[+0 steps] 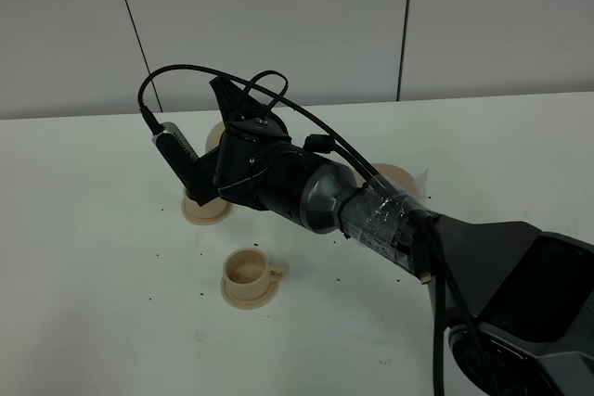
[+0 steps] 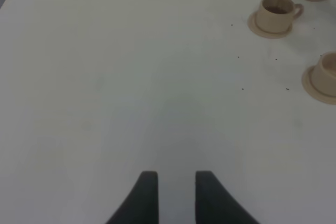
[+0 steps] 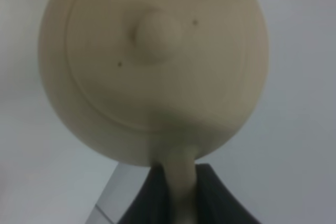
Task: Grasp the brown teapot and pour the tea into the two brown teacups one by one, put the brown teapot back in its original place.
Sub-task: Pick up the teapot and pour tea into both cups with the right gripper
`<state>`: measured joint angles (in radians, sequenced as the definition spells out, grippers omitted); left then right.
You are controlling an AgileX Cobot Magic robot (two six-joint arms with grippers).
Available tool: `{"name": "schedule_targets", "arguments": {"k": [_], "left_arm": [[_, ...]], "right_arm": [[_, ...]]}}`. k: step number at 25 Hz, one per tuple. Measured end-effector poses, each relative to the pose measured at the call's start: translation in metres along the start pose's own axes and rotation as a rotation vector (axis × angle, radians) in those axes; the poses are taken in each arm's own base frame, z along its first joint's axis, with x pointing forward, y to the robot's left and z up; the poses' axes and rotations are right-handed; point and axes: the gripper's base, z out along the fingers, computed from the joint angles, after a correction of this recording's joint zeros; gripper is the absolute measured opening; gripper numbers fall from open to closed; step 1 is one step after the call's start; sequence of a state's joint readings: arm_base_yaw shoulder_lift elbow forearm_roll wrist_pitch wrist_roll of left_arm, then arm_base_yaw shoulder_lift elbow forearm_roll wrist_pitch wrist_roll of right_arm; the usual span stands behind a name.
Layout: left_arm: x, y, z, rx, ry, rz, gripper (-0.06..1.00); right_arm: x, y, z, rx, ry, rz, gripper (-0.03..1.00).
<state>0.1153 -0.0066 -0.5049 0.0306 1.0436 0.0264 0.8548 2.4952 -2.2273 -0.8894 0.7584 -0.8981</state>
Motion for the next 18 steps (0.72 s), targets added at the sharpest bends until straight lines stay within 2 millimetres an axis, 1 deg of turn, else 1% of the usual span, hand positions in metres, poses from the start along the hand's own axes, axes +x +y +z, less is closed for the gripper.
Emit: {"name": "schedule_targets", "arguments": {"k": [18], "left_arm": [[0.0,0.0,0.0,0.0,0.0,0.0,0.24]], "right_arm": [[-0.0014,-0.0003,-0.0007,0.003,-0.003,-0.025,0.09]]}}
